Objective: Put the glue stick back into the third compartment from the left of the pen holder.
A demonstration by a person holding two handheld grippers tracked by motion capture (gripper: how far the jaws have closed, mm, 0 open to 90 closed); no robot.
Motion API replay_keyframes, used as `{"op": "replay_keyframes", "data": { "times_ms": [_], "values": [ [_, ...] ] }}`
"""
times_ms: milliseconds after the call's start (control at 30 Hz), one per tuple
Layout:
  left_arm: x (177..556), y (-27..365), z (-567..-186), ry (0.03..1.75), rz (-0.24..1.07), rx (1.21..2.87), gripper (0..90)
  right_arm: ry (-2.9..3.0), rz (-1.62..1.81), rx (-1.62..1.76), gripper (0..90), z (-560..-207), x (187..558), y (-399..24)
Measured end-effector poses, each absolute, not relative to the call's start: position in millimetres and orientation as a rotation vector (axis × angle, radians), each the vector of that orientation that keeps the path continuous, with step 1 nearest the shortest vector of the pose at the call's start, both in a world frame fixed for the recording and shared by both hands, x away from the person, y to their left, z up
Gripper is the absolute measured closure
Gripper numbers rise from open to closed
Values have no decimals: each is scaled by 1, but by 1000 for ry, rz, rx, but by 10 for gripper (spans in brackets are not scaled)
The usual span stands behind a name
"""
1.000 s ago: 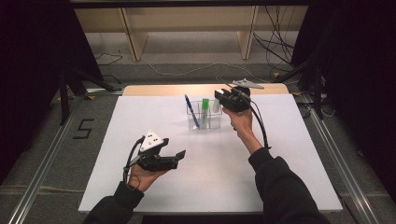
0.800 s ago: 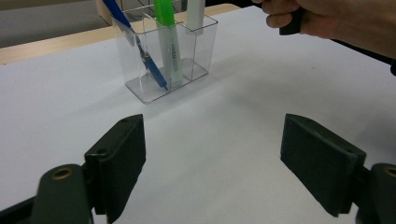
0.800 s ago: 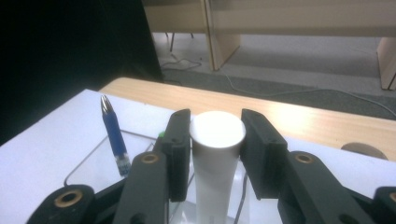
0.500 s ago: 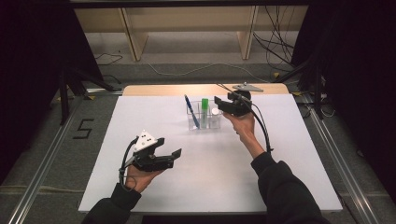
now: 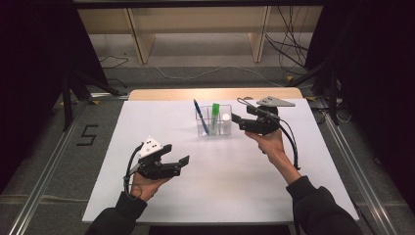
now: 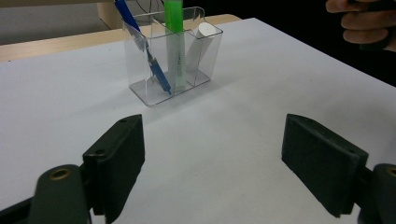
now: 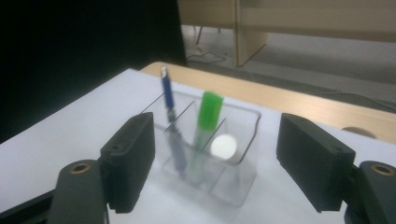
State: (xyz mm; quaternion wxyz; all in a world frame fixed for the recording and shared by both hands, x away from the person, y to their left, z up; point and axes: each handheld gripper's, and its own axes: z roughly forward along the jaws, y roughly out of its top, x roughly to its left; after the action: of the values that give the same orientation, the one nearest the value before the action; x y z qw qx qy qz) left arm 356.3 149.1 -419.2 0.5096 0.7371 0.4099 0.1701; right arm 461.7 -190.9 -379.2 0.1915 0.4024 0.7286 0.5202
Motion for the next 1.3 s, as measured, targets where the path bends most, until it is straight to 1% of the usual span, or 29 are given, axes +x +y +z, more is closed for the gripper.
{"op": "replay_keyframes", "data": {
  "times_ms": [333, 433, 733, 1300],
  "values": [
    [355, 149, -419, 960, 380, 1784, 207, 2137, 1475, 1041, 259, -387, 418, -199],
    [354, 150, -419, 953, 351, 1783, 207, 2157, 1491, 1023, 255, -391, 407, -201],
    [352, 154, -420, 924, 326, 1795, 207, 2182, 1512, 969, 247, -400, 375, -209],
    [343, 151, -425, 889, 293, 1832, 202, 2177, 1522, 1020, 248, -422, 344, -236]
  ]
}}
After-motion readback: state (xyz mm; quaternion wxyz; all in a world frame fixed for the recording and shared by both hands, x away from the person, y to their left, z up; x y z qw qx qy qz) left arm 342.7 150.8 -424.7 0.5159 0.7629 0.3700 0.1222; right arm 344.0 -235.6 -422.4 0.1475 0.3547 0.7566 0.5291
